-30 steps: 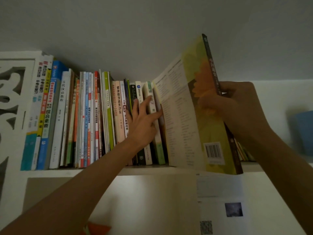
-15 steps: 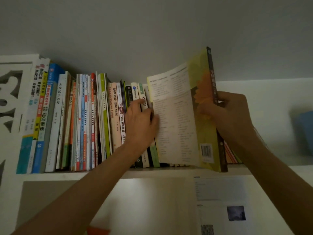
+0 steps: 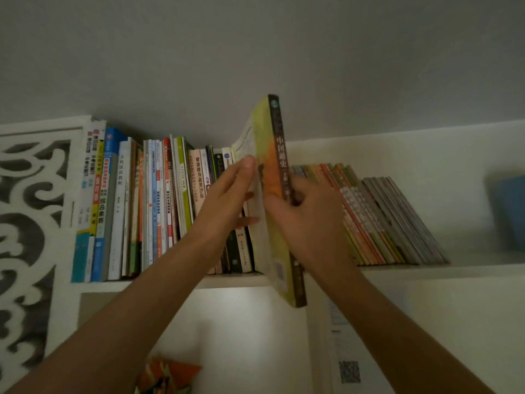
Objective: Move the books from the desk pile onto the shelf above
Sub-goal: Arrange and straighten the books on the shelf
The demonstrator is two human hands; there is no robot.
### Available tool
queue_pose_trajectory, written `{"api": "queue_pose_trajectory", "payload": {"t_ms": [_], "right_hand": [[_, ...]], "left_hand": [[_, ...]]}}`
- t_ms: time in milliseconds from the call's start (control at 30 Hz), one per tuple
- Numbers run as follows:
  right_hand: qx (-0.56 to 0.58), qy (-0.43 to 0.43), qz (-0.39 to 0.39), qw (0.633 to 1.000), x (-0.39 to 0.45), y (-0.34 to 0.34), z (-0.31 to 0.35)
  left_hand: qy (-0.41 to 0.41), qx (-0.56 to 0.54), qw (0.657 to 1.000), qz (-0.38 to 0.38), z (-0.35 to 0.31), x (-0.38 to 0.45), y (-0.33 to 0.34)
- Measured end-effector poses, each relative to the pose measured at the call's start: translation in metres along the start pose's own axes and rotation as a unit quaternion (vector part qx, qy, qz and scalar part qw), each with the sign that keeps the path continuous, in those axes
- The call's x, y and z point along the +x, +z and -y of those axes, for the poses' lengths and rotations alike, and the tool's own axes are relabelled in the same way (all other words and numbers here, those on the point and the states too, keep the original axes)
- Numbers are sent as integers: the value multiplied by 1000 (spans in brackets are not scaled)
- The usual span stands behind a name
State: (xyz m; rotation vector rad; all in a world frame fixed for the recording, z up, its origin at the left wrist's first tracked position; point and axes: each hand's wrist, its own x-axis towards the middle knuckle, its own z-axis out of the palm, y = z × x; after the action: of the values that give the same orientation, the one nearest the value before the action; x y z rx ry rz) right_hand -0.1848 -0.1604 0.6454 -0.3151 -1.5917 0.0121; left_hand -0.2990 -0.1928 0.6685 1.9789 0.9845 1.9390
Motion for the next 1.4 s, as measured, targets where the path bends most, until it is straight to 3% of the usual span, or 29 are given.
{"api": "queue_pose_trajectory", "payload": {"t_ms": [100,167,233,267,333,400,433,533,833,1000,1267,1400], "right_hand": [[104,29,37,993,-8,12,6],[201,86,116,969,-5,19,-3],[251,114,164,947,-2,22,-15],[219,90,146,961,-1,23,-25],[-2,25,48,999,4,27,-49],[-230,82,9,970,8,32,-71],[-279,120,20,952,9,35,-78],[-306,135,56,941,15,52,-92],[-380,120,33,916,23,44,-117],[-368,120,29,922,23,38,-125],[-364,128,3,922,28,25,-131],[-364,115,-15,924,27,25,-132]], "left_hand": [[16,-24,999,46,-5,-21,-2],[19,-40,997,61,-9,-26,-4],[1,-53,998,14,-11,-29,-6],[-15,-53,998,-33,-11,-30,-8],[-32,-15,993,-110,-9,-30,-11],[-18,37,987,-154,-4,-31,-16],[-6,58,984,-167,0,-32,-19],[11,89,974,-208,11,-38,-24],[44,62,975,-207,3,-42,-19],[71,37,981,-177,-11,-35,-4],[40,69,972,-220,2,-8,-6],[73,106,963,-236,9,-2,2]]}}
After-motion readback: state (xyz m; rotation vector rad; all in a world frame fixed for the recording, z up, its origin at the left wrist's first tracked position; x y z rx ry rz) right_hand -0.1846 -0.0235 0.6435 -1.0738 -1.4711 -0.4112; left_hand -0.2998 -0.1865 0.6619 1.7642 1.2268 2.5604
